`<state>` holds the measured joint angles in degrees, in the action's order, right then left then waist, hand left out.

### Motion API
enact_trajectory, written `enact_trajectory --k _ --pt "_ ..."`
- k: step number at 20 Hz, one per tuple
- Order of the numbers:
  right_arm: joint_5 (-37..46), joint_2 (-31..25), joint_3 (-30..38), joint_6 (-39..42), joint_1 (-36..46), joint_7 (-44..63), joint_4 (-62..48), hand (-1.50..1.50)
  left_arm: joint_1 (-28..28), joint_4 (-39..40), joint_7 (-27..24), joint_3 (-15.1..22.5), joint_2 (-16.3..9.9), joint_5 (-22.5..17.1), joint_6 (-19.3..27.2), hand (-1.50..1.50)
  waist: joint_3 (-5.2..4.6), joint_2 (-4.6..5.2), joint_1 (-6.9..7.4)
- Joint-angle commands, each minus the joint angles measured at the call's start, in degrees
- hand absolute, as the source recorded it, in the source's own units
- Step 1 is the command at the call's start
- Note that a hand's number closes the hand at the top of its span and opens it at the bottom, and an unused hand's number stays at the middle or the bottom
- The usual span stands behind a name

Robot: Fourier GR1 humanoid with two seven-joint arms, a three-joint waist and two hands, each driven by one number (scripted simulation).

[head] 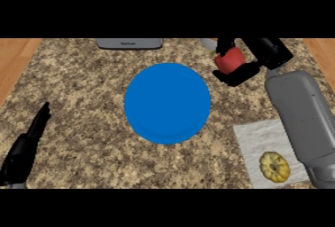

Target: Pick the bell pepper from the placemat and place it in the plate

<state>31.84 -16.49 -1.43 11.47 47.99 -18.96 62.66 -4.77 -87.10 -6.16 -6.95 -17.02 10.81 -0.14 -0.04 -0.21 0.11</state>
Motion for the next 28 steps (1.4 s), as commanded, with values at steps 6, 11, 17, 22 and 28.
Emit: enact_trajectory --k 6,11,17,22,28 --pt "6.5 11.16 -7.27 -1.87 2.99 9.97 -5.24 1.5 0.2 -0.6 -0.08 0.22 0.79 1.55 0.28 0.0 0.04 0.3 0.73" --pt "9.52 15.2 -9.17 -3.23 4.28 10.3 -11.68 1.5 -0.47 1.96 -3.65 -0.78 0.34 1.0 -1.22 0.0 0.03 0.31 0.64" --pt "-1.25 16.44 -12.96 -3.57 10.12 12.1 -22.39 1.5 1.43 1.33 -1.89 -0.86 0.14 1.01 -1.83 0.0 0.03 0.52 1.74" --pt "-7.29 16.47 -17.77 -14.49 8.19 16.6 -29.09 -1.5 -0.01 2.23 -3.75 -1.2 0.47 0.4 -2.71 0.0 0.03 0.62 2.28" --pt "-17.26 16.49 -20.22 -21.45 8.67 10.56 -29.83 -1.5 2.19 -0.06 -0.74 0.81 2.78 1.86 -1.44 0.0 0.07 0.76 2.74"
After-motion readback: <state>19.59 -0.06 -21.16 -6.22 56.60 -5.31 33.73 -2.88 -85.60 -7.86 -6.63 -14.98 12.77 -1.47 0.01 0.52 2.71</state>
